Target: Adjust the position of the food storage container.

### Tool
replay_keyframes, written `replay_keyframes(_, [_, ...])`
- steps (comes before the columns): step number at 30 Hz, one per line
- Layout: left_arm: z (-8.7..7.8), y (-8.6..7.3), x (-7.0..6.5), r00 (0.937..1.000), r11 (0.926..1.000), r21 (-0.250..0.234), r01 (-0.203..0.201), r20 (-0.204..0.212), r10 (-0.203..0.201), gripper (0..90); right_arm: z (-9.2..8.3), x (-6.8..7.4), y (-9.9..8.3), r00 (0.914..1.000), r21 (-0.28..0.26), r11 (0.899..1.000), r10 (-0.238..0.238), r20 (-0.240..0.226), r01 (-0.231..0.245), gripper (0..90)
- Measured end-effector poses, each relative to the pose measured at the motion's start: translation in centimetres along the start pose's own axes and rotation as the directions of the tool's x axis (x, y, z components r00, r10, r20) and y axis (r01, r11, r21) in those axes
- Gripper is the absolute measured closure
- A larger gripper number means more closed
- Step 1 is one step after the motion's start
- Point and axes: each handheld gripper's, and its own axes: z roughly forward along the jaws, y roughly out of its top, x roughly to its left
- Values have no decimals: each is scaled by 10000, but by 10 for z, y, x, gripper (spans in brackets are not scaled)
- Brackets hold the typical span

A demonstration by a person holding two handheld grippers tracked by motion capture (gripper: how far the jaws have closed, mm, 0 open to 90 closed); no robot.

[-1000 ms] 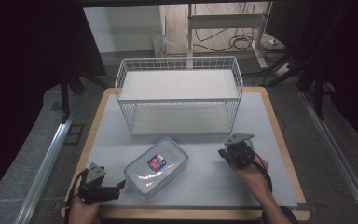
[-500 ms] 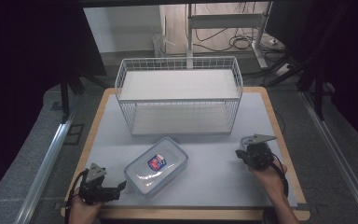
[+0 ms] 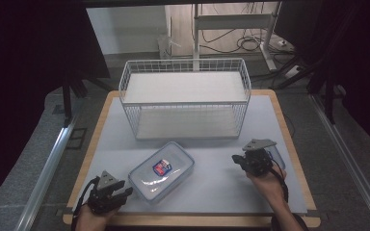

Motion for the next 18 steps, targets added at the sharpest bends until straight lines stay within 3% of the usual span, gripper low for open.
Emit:
replay_keyframes(1, [2, 0, 0, 9998, 10000, 47, 59, 193, -59, 721, 4, 3, 3, 9998, -21, 10000, -15, -179, 15, 896])
replay_keyframes(5, [8, 0, -1, 9985, 9995, 272, 174, 517, -188, 821, 13, 9, 8, 9983, -77, 10000, -39, -576, 35, 896])
replay_keyframes(9, [15, 5, 1, 9959, 9987, 228, 464, 763, -480, 867, 23, 15, 14, 9960, -36, 10000, -86, -892, 83, 896])
replay_keyframes(18, [34, 19, 4, 9963, 9979, 464, 453, 711, -485, 895, 39, 27, 21, 9900, 60, 9996, -265, -1383, 276, 895])
